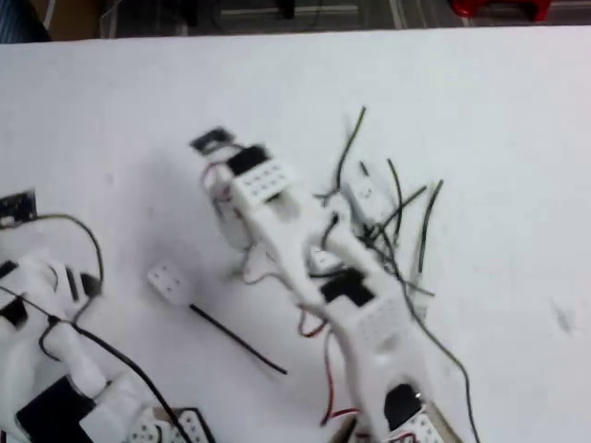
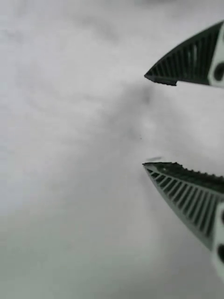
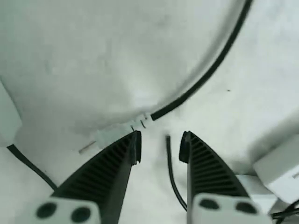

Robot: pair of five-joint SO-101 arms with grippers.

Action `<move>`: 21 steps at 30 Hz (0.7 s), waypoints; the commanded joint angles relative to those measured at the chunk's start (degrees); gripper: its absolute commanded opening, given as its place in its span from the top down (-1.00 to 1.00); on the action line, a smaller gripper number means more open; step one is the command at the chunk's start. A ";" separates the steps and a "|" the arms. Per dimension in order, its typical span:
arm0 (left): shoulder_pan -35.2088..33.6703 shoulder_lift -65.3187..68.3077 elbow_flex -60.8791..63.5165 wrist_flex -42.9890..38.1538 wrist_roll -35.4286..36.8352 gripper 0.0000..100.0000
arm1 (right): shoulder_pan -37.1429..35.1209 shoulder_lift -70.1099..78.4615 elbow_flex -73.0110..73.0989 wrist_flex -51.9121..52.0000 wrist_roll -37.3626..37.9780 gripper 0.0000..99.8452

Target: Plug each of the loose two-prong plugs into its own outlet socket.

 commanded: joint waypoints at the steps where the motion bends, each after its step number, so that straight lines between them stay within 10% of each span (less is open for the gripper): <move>1: 0.48 -2.51 1.23 -3.25 2.20 0.47 | -2.07 1.63 -6.24 2.51 -2.37 0.70; 21: 0.92 -2.24 1.41 -3.25 2.46 0.48 | -8.13 8.92 -8.79 7.78 -1.67 0.70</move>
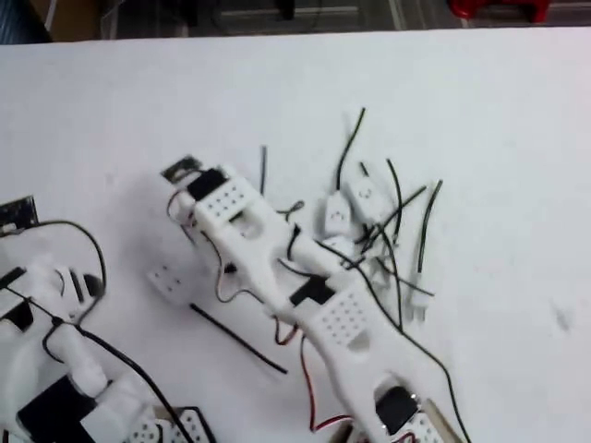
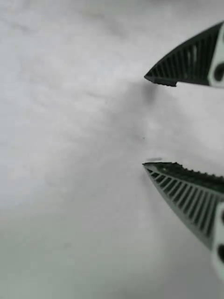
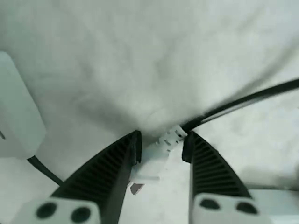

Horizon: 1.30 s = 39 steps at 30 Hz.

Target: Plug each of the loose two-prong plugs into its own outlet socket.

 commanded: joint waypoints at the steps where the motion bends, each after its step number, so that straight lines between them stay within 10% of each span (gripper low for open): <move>1: 0.75 -2.24 -0.18 -0.79 0.53 0.48 | -1.63 -1.63 -2.73 5.93 0.97 0.70; 16: 1.27 -2.15 -0.18 -0.97 2.73 0.48 | -6.29 -2.77 5.36 7.87 13.63 0.69; 39: 1.27 -2.15 -0.09 -1.14 2.73 0.48 | -5.93 -8.92 14.33 3.47 13.10 0.55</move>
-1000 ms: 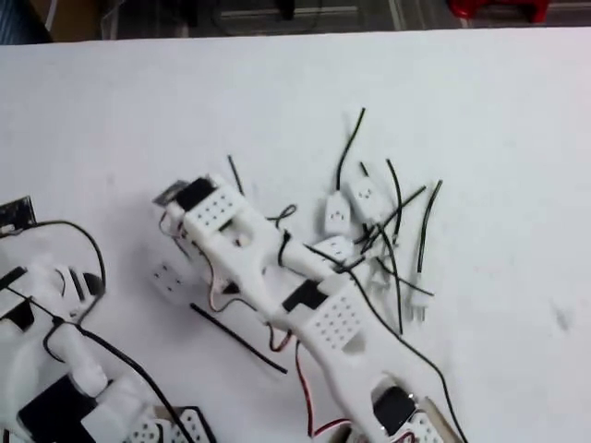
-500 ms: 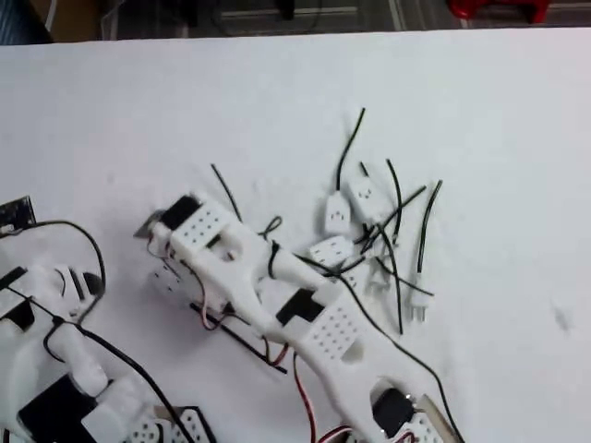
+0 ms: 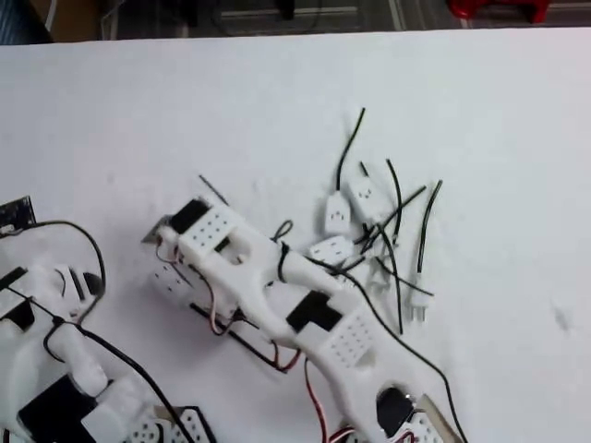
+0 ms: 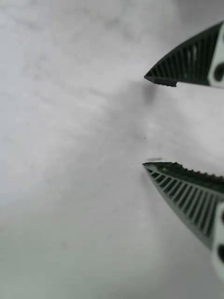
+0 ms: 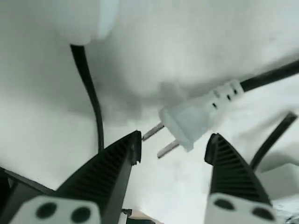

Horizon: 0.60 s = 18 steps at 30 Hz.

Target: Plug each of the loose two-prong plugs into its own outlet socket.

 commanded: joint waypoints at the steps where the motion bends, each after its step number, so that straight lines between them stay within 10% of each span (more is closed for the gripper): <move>1: 1.27 -2.15 -0.26 -0.88 0.44 0.48 | 0.22 1.71 -4.40 -0.66 -1.76 0.55; 18: 1.27 -2.15 -0.26 -0.88 0.53 0.47 | 3.65 13.14 -35.78 3.38 -3.43 0.68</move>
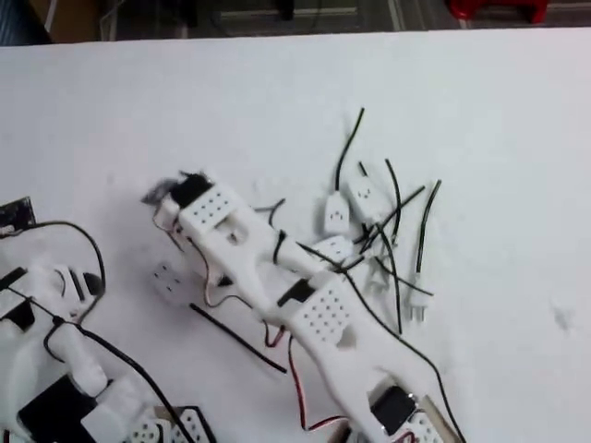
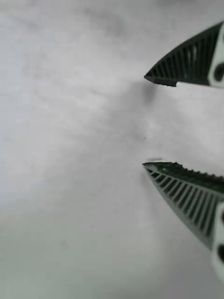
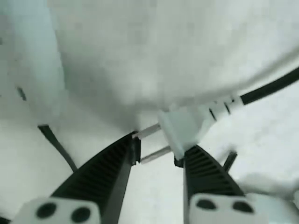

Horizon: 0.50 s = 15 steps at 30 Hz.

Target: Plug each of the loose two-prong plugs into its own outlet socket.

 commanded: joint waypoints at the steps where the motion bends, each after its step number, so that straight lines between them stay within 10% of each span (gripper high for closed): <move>1: 1.27 -2.15 -0.26 -0.88 0.53 0.47 | 0.48 -3.91 -5.54 -0.48 -0.18 0.65; 15: 1.27 -2.15 -0.26 -0.97 0.62 0.47 | -0.22 -16.13 0.62 -0.48 0.44 0.60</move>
